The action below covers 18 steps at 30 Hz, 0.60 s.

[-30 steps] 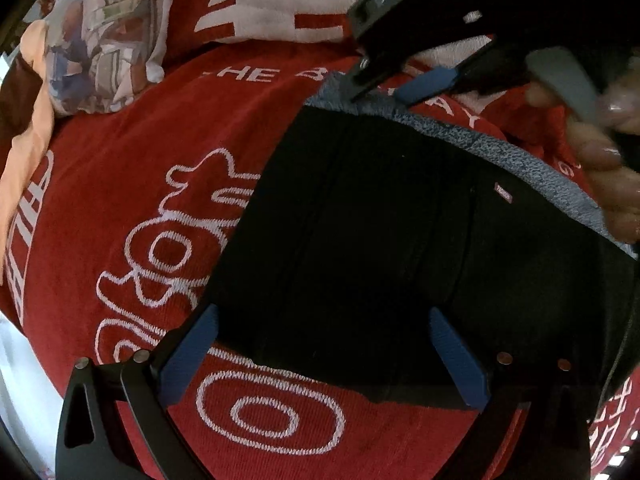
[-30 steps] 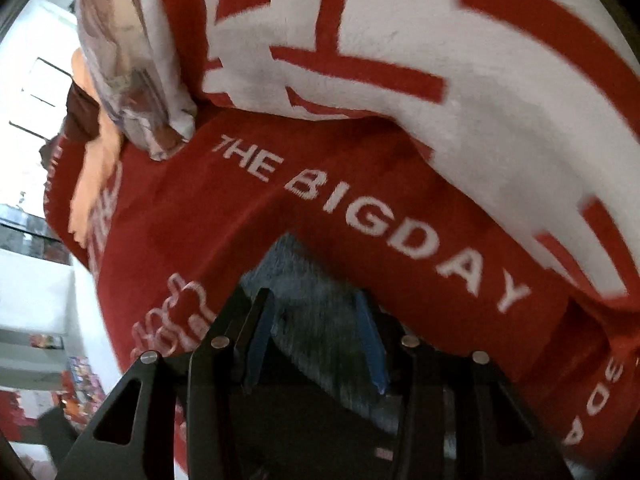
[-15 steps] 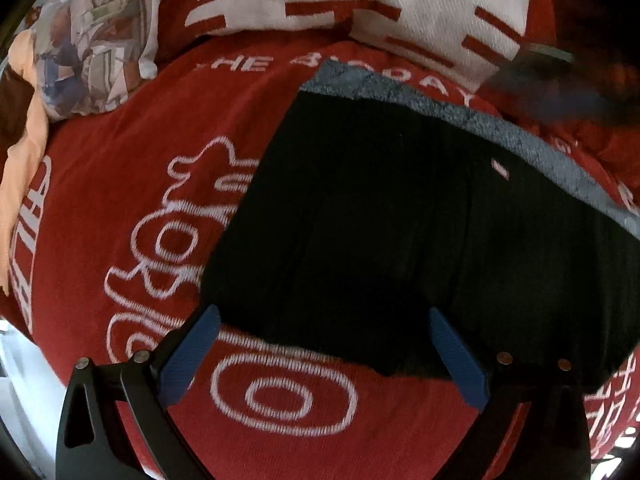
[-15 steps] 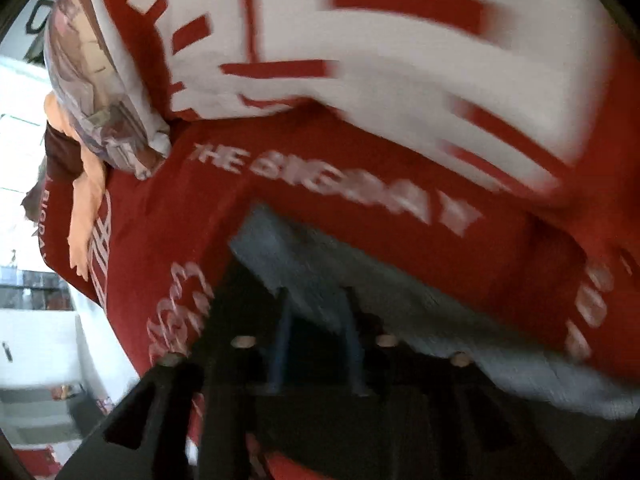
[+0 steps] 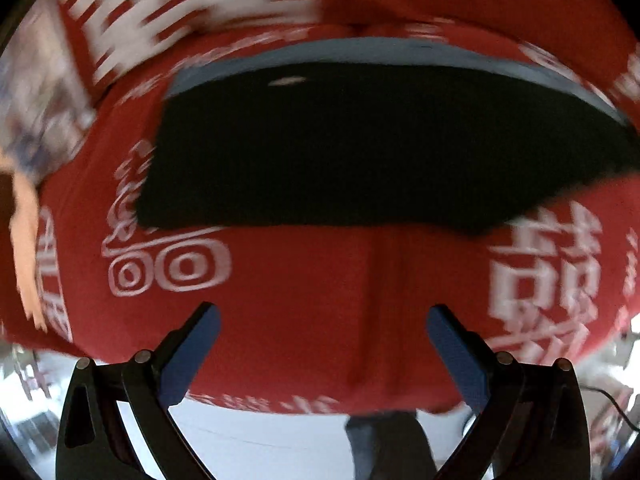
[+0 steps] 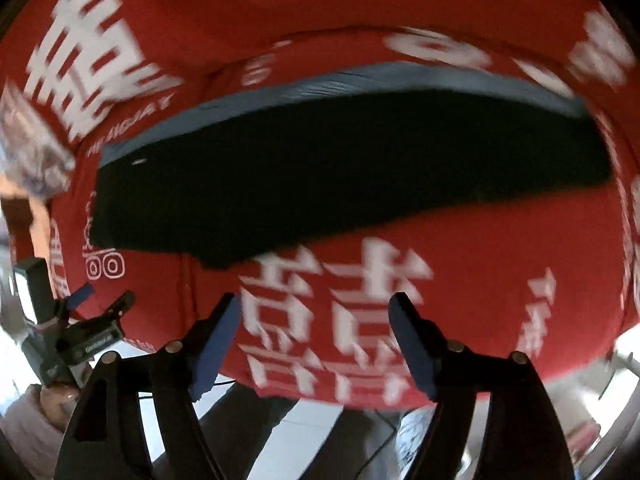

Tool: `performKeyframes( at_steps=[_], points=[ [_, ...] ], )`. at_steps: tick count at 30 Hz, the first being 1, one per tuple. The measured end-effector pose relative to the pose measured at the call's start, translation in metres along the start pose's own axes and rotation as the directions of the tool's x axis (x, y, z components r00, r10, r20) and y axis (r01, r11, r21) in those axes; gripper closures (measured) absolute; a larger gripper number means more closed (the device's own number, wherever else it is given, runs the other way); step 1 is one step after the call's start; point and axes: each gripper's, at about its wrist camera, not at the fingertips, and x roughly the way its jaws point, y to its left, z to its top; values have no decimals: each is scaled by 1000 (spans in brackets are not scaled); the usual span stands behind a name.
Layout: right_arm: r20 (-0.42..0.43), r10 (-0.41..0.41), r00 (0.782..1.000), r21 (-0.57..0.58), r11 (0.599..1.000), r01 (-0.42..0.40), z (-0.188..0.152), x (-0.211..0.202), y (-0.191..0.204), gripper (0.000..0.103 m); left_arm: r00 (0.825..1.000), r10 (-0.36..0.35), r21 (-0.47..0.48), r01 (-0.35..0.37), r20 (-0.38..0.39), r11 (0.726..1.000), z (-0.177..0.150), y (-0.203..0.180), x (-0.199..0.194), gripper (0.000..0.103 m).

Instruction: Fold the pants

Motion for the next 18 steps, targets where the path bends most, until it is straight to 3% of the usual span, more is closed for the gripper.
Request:
performKeyframes(
  at_steps=[7,11,18],
  points=[
    [120,-6,993,179,984,-16,-23,-57,-73,23,1000,-4,240,11,-27,971,23,-99,-37,0],
    [194,2,981,247,968,-50,-28,-86,-103,21,998,-14,264,31,-64,964,25,-118,-49,0],
    [240,31,970,309,945,-106,-44,-97,-128,21,992,-48,306,81,-115,949,31,-139,-58,0]
  ],
)
